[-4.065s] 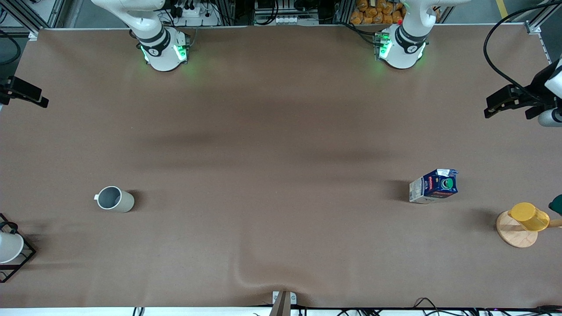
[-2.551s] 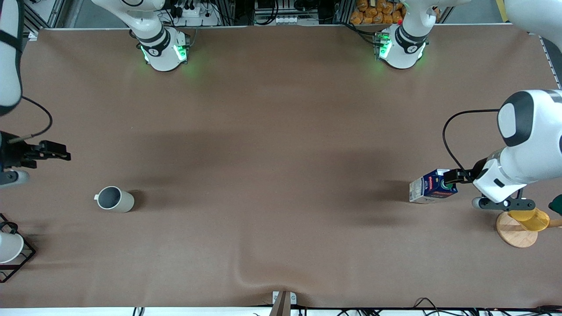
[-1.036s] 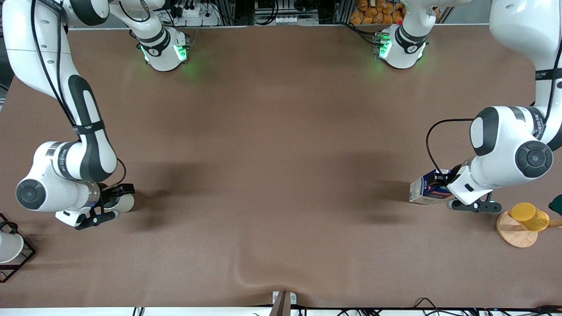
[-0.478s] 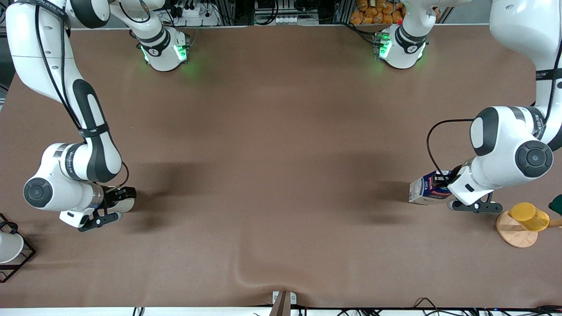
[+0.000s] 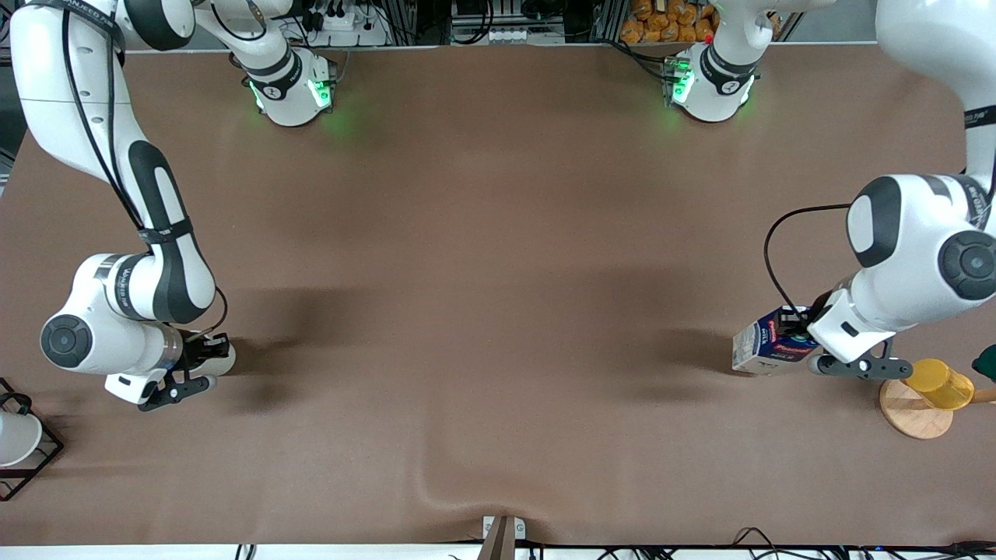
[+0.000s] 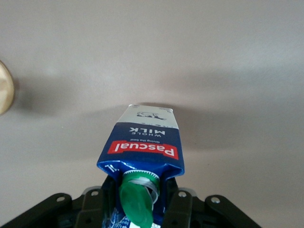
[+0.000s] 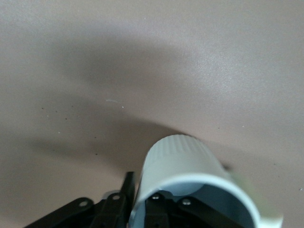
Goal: Place milk next to cup
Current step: 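Close the left gripper on the milk while the right gripper grasps the mug rim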
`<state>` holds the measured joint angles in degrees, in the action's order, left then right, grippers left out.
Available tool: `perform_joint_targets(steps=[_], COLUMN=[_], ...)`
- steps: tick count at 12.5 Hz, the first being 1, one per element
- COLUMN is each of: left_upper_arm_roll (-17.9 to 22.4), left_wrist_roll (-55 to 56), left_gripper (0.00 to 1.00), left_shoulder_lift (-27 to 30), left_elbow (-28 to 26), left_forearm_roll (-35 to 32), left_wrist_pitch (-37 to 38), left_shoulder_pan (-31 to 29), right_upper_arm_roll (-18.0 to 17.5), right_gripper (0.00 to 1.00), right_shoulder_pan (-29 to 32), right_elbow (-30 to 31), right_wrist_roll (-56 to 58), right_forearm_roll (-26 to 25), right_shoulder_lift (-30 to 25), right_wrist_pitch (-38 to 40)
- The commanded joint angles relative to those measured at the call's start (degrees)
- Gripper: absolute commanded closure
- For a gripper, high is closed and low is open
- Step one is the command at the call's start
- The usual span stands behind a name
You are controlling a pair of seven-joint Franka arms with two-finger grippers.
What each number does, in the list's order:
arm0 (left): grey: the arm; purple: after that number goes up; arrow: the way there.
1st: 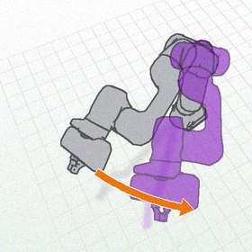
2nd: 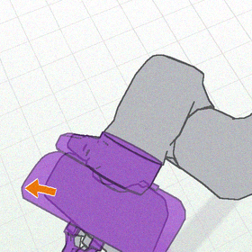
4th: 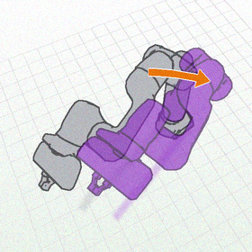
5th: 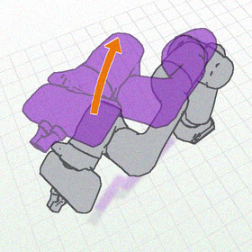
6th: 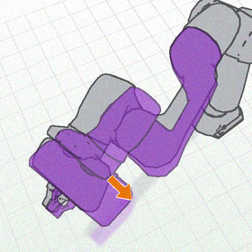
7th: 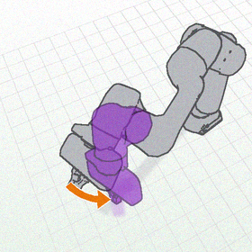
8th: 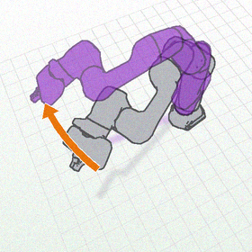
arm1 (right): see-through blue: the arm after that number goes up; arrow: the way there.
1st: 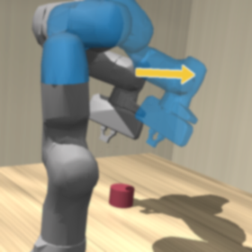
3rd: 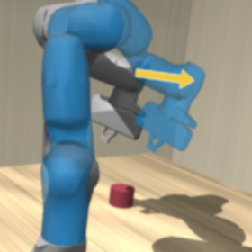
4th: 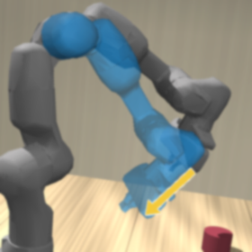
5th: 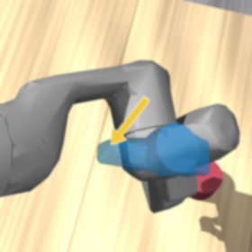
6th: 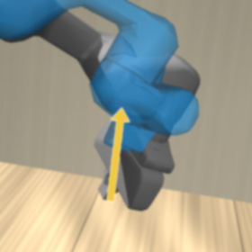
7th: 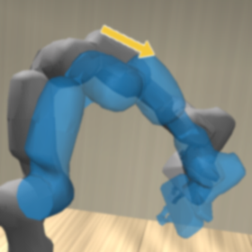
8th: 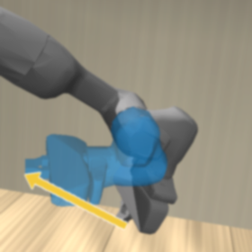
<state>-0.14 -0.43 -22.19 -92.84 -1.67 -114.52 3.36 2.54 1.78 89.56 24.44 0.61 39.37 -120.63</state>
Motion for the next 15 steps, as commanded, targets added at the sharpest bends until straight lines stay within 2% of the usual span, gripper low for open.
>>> perform_joint_targets(steps=[1,8,10,12,15], left_upper_arm_roll=[-0.7,-1.1,-1.3,-2.0,-4.0], left_wrist_roll=[-0.3,0.9,2.1,4.6,8.2], left_gripper=[0.61,0.61,0.61,0.61,0.6], left_shoulder_lift=[2.4,3.9,4.7,5.6,6.6], left_elbow=[0.2,4.5,4.5,4.9,6.2], left_forearm_roll=[-1.3,-1.1,-1.1,-0.4,-0.4], left_wrist_pitch=[2.3,9.4,10.3,11.9,15.4], left_shoulder_pan=[0.3,0.2,0.4,0.2,0.2], right_upper_arm_roll=[-0.3,-0.5,-0.6,-2.4,-2.9], right_gripper=[1.0,1.0,1.0,1.0,1.0], right_shoulder_pan=[0.2,-1.3,-3.9,-6.9,-11.5], right_elbow=[0.1,-1.2,-2.3,-3.5,-5.2], right_wrist_roll=[1.0,6.1,11.0,12.0,5.5], right_forearm_roll=[0.0,-0.1,0.0,0.1,0.2], right_shoulder_lift=[-0.4,-4.6,-5.1,-5.6,-5.1], right_wrist_pitch=[0.2,0.3,0.2,0.3,0.3])
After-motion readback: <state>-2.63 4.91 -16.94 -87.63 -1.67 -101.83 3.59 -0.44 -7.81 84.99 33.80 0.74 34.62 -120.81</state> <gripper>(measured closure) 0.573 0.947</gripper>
